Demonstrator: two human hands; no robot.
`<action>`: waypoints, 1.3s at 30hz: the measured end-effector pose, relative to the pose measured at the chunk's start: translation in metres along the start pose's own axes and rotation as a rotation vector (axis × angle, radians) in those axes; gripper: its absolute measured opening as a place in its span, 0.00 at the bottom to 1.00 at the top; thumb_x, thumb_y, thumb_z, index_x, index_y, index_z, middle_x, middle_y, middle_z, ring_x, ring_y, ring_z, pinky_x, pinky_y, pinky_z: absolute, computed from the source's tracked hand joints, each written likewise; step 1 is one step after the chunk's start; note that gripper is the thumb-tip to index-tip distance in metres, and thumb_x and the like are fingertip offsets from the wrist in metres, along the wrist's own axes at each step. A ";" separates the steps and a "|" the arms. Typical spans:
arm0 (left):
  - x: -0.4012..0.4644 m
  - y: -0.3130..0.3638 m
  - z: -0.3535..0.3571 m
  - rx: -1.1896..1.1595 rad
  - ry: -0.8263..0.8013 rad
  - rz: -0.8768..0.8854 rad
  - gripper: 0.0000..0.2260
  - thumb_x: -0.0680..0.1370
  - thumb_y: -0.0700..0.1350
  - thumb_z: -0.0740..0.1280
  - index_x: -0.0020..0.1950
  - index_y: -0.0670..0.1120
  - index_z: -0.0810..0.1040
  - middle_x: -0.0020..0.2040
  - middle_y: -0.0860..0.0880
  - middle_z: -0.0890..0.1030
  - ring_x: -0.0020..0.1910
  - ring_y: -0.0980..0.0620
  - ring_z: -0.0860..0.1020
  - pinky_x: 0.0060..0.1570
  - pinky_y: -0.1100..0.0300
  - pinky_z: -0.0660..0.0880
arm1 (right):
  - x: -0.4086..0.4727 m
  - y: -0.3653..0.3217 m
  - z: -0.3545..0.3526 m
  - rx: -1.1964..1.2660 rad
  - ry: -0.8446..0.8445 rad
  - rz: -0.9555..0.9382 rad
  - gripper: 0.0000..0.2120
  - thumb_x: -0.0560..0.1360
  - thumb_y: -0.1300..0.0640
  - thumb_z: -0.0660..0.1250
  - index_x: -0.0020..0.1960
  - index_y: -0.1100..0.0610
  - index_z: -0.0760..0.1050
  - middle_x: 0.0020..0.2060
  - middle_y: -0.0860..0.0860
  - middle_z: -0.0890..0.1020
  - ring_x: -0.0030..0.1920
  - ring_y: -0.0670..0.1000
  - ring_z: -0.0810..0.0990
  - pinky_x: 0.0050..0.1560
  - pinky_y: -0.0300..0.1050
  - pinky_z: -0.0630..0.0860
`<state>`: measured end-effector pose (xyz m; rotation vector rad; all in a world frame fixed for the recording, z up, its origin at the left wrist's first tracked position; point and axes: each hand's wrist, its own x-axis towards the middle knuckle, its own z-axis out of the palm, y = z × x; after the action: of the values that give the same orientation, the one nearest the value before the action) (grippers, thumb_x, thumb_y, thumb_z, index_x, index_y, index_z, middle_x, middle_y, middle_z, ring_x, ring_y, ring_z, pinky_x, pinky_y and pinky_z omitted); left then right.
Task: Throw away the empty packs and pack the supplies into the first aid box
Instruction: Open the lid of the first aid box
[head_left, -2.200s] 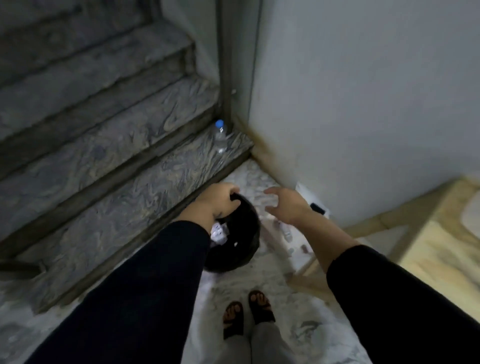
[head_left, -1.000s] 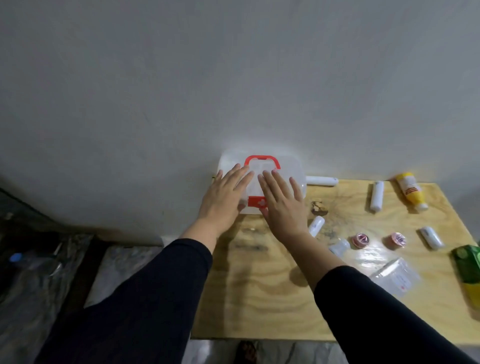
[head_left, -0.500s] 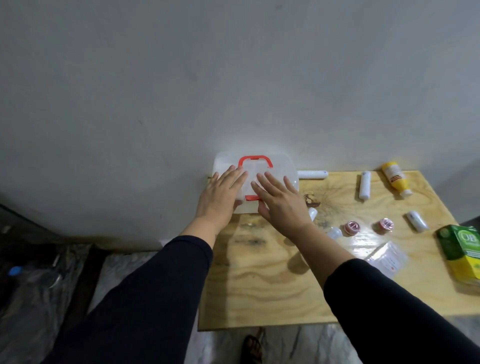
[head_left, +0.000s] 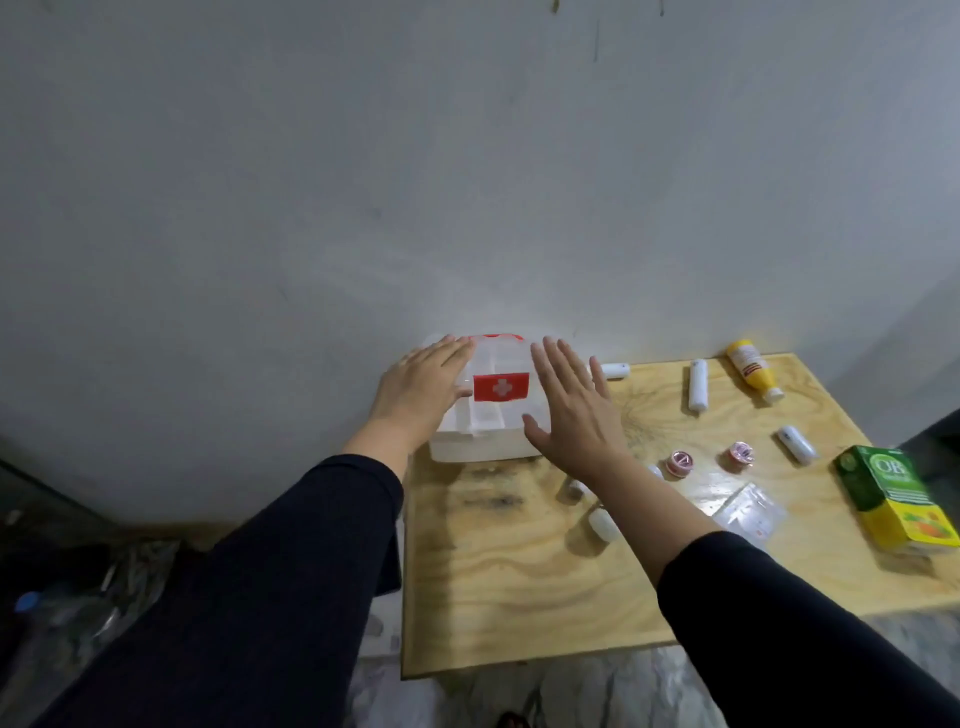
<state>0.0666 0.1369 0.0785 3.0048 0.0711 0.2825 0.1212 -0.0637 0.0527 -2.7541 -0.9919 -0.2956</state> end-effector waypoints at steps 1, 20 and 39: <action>0.004 0.001 -0.005 -0.006 0.013 -0.012 0.26 0.81 0.50 0.61 0.78 0.48 0.57 0.78 0.51 0.61 0.78 0.54 0.58 0.74 0.57 0.58 | -0.002 0.004 -0.001 0.008 0.000 0.071 0.40 0.76 0.45 0.60 0.78 0.57 0.42 0.78 0.53 0.47 0.79 0.53 0.45 0.78 0.57 0.45; 0.083 -0.014 -0.027 -0.006 0.068 -0.140 0.21 0.84 0.45 0.53 0.77 0.45 0.59 0.77 0.48 0.63 0.77 0.50 0.58 0.76 0.50 0.55 | 0.017 0.019 0.038 0.453 -0.307 0.444 0.33 0.80 0.51 0.57 0.78 0.60 0.46 0.78 0.48 0.41 0.75 0.53 0.61 0.67 0.47 0.68; 0.031 0.068 -0.043 -0.067 -0.136 0.200 0.25 0.79 0.48 0.60 0.76 0.48 0.62 0.77 0.51 0.63 0.77 0.52 0.57 0.75 0.50 0.53 | -0.045 0.041 -0.043 0.304 -0.276 0.540 0.25 0.78 0.49 0.61 0.72 0.56 0.66 0.71 0.56 0.70 0.71 0.56 0.68 0.68 0.49 0.66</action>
<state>0.0911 0.0765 0.1349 2.9573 -0.2474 0.0961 0.1086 -0.1324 0.0776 -2.6801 -0.2725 0.2996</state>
